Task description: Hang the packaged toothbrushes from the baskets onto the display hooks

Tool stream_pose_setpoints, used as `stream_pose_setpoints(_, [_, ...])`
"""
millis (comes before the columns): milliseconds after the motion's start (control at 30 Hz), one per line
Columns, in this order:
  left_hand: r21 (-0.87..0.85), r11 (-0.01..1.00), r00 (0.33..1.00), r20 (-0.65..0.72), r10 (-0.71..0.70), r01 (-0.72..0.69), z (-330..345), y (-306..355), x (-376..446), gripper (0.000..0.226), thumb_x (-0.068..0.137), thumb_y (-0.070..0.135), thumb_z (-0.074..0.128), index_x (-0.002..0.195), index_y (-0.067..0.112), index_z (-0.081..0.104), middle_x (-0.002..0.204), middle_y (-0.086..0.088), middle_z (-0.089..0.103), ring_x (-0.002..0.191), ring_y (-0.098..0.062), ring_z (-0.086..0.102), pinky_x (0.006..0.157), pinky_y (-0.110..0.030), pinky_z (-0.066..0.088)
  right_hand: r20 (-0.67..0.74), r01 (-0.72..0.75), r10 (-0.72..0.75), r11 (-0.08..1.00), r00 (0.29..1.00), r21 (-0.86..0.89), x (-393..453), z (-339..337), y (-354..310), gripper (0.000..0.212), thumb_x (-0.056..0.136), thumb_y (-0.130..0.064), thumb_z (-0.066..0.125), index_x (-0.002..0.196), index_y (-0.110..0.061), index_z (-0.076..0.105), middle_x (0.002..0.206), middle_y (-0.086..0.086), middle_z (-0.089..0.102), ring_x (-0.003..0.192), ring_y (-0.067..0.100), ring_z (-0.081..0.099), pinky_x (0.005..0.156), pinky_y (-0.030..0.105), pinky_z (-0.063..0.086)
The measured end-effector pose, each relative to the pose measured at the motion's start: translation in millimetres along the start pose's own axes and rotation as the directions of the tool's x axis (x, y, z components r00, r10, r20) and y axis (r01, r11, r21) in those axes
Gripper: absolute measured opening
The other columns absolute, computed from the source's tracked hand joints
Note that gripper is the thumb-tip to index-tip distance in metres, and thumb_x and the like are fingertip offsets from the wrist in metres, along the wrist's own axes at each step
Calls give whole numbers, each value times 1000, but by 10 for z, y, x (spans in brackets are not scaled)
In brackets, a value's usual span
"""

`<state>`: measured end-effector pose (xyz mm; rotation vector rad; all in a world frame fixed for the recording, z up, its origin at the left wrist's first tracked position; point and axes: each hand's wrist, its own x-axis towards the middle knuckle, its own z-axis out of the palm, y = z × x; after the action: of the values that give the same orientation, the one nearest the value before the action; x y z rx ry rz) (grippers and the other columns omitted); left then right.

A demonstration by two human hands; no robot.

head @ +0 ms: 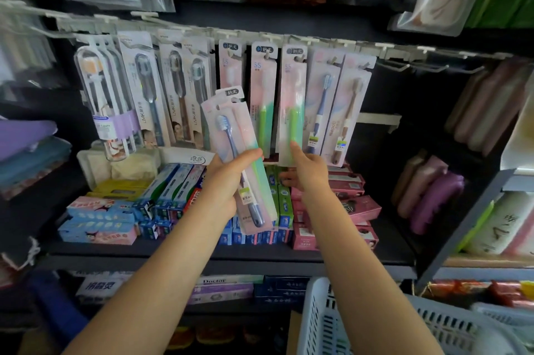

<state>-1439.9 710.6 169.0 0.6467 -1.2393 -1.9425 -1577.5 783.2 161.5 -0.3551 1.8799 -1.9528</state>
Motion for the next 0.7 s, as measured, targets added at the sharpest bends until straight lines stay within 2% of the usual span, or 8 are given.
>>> stream_pose_setpoints(67, [7,1000,1000,14,8,-8,-34,-20,-13,37,82,13,80,117,17,70,103,-11,76,92,-25,73,74,-37,60,-26,-24,24,999,999,-24,-10,-25,100,61,87,-52,73,124,-8,52,106,8,69,75,21,74,60,33,61])
stream_pose_setpoints(133, [18,1000,1000,22,17,-17,-80,-31,-23,33,82,13,79,113,19,70,99,-8,76,89,-22,73,70,-33,59,0,33,-33,996,999,-89,-154,-75,205,51,87,-49,73,118,-10,59,104,5,71,79,18,72,62,31,59])
stream_pose_setpoints(200, [24,999,999,38,25,-26,-121,-33,-26,29,82,13,79,109,21,70,93,-5,77,85,-20,74,67,-32,59,142,129,-111,984,984,-123,-357,-98,272,28,94,-42,69,101,-15,65,94,2,72,76,16,67,67,32,54])
stream_pose_setpoints(267, [25,999,997,64,30,-32,-141,-29,-37,25,84,14,78,107,23,70,89,-3,77,80,-17,74,65,-31,60,312,245,-197,962,929,-122,-549,-74,273,25,94,-39,68,93,-14,68,84,1,69,75,15,63,72,33,51])
stream_pose_setpoints(333, [33,999,997,73,37,-39,-145,-15,-57,22,85,17,77,105,24,70,89,-2,77,80,-17,74,63,-31,60,405,330,-258,936,877,-119,-640,-31,261,26,92,-34,73,96,-9,67,85,4,66,76,14,60,74,30,51])
stream_pose_setpoints(467, [39,998,995,83,48,-51,-173,15,-85,28,88,19,75,115,19,69,98,-7,77,88,-21,75,67,-33,60,413,318,-252,943,875,-99,-711,36,184,19,88,-27,78,94,-14,66,83,1,68,77,13,63,72,25,51])
stream_pose_setpoints(600, [23,999,995,92,39,-41,-303,74,-117,31,88,20,75,118,18,68,105,-11,76,98,-29,74,83,-45,60,432,249,-208,968,878,-40,-741,93,167,8,93,-22,73,94,-14,71,92,4,76,82,18,70,77,33,57])
stream_pose_setpoints(700, [-19,999,996,76,51,-49,-424,127,-134,27,88,16,75,114,18,69,100,-8,78,92,-27,75,74,-41,61,423,236,-208,972,882,-15,-757,160,125,6,96,-21,69,93,-16,72,86,-2,76,78,16,70,71,32,57])
